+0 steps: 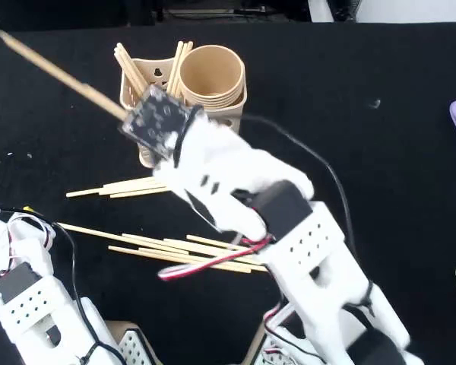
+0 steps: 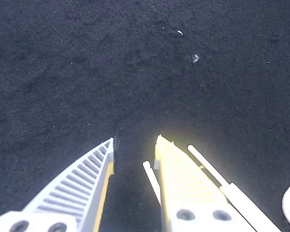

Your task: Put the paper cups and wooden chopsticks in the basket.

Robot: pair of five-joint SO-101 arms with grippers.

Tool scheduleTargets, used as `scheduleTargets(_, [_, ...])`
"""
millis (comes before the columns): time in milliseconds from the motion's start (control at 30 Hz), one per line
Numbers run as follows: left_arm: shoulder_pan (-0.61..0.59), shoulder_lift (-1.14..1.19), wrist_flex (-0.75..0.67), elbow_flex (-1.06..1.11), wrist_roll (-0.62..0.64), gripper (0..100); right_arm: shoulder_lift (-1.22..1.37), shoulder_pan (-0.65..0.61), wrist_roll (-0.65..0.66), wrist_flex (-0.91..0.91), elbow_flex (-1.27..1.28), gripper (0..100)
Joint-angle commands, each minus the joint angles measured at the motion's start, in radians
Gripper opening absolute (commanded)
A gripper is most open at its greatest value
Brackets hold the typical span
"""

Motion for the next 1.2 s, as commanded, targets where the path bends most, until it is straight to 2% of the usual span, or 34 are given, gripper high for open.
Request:
scheduleTargets(0, [-0.005,-0.017,-0.014,-0.028,0.008,15,0.099,-0.023,-0.077,-0.135,-0.216,1.1])
scheduleTargets(233, [-0.005,-0.017,-0.014,-0.028,0.008,15,0.34,0.023,-0.328,-0.261,-0.469,1.1])
scheduleTargets(500, [-0.005,-0.017,-0.014,-0.028,0.008,15,0.555,0.115,-0.331,-0.505,-0.507,1.1])
scheduleTargets(700, [-0.001,-0.017,-0.014,-0.028,0.008,15,0.631,0.163,-0.331,-0.506,-0.495,1.1])
scheduleTargets(1167, [-0.005,-0.017,-0.014,-0.028,0.008,15,0.607,0.13,-0.331,-0.506,-0.332,1.3])
